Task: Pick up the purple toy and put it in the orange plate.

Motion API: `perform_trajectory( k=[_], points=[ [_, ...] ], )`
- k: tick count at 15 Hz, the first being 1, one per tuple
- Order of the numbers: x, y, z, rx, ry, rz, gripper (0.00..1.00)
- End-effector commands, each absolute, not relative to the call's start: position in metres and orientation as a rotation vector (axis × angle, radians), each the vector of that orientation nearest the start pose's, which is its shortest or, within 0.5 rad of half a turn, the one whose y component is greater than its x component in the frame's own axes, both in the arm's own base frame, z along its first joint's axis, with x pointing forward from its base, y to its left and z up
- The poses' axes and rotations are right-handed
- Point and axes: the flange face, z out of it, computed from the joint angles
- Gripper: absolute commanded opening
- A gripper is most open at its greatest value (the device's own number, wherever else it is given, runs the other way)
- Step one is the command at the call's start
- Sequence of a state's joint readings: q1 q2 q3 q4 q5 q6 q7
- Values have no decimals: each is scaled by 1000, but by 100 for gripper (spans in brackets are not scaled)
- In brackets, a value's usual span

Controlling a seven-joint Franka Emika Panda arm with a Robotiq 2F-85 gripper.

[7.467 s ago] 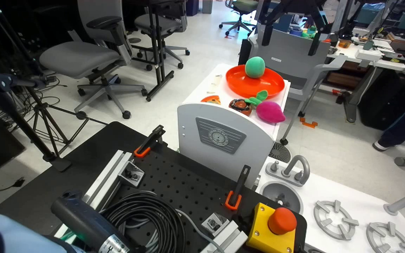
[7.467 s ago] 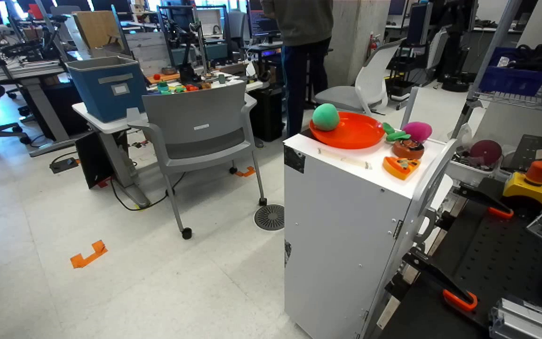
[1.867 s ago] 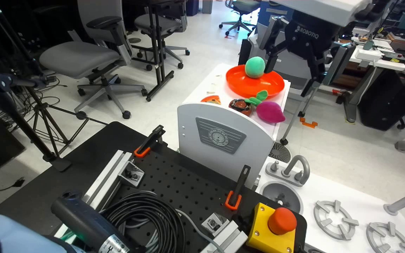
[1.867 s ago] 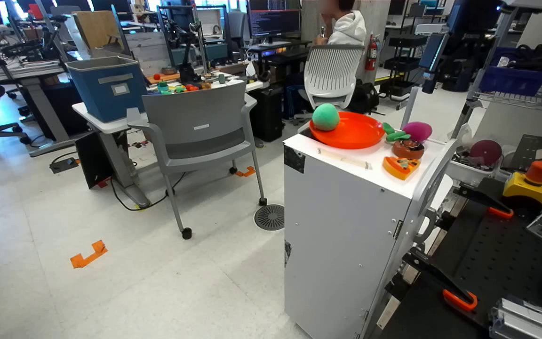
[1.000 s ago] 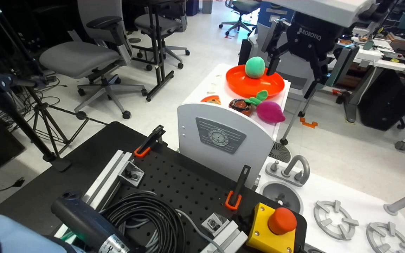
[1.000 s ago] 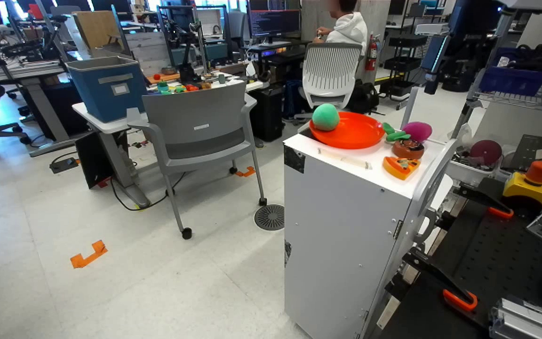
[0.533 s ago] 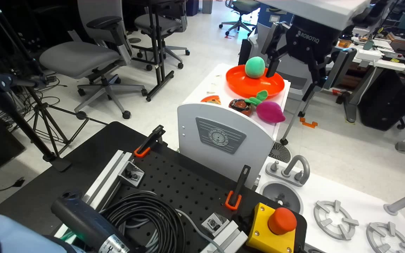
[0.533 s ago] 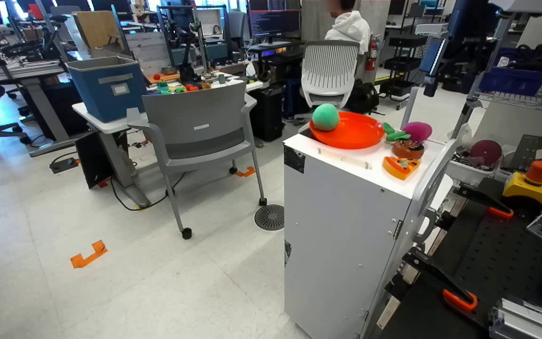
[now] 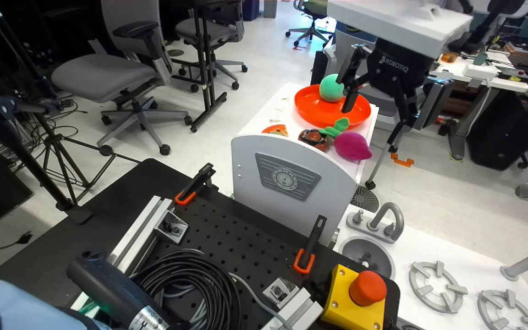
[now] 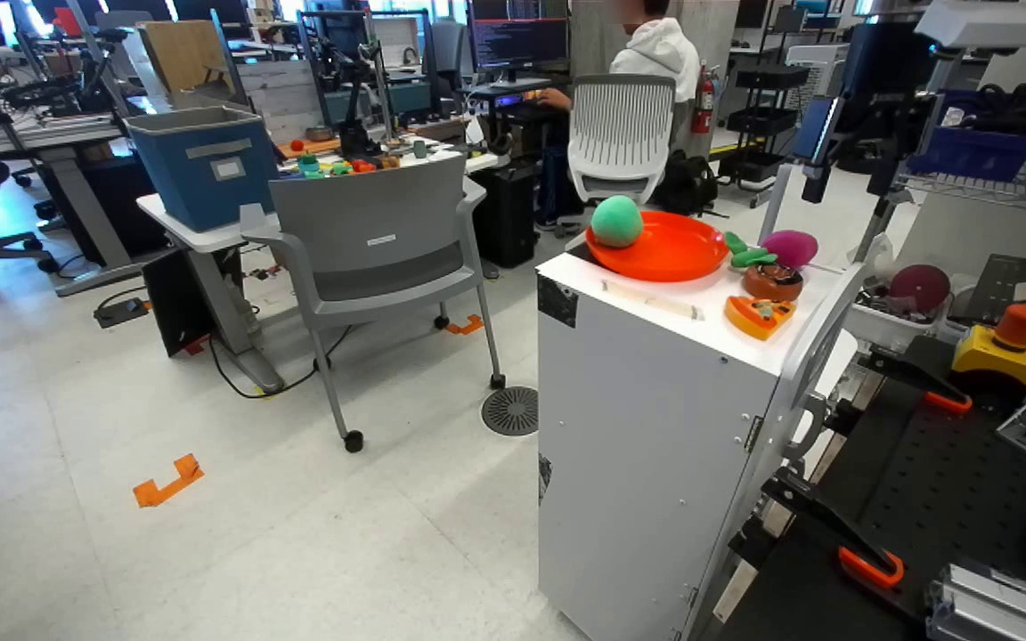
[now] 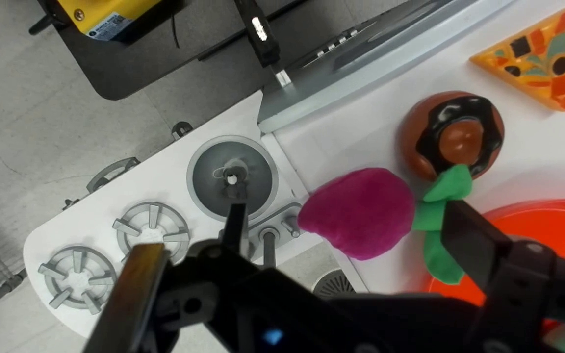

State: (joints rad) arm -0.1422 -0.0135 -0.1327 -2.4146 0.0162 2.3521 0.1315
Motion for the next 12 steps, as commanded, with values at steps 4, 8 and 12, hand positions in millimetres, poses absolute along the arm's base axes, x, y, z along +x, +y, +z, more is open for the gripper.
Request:
perform_trajectory(
  k=[4, 8, 12],
  points=[
    [467, -134, 305, -3078, 659, 83, 100],
    [468, -135, 300, -3101, 667, 97, 100],
    [470, -135, 296, -3118, 669, 130, 100]
  ],
)
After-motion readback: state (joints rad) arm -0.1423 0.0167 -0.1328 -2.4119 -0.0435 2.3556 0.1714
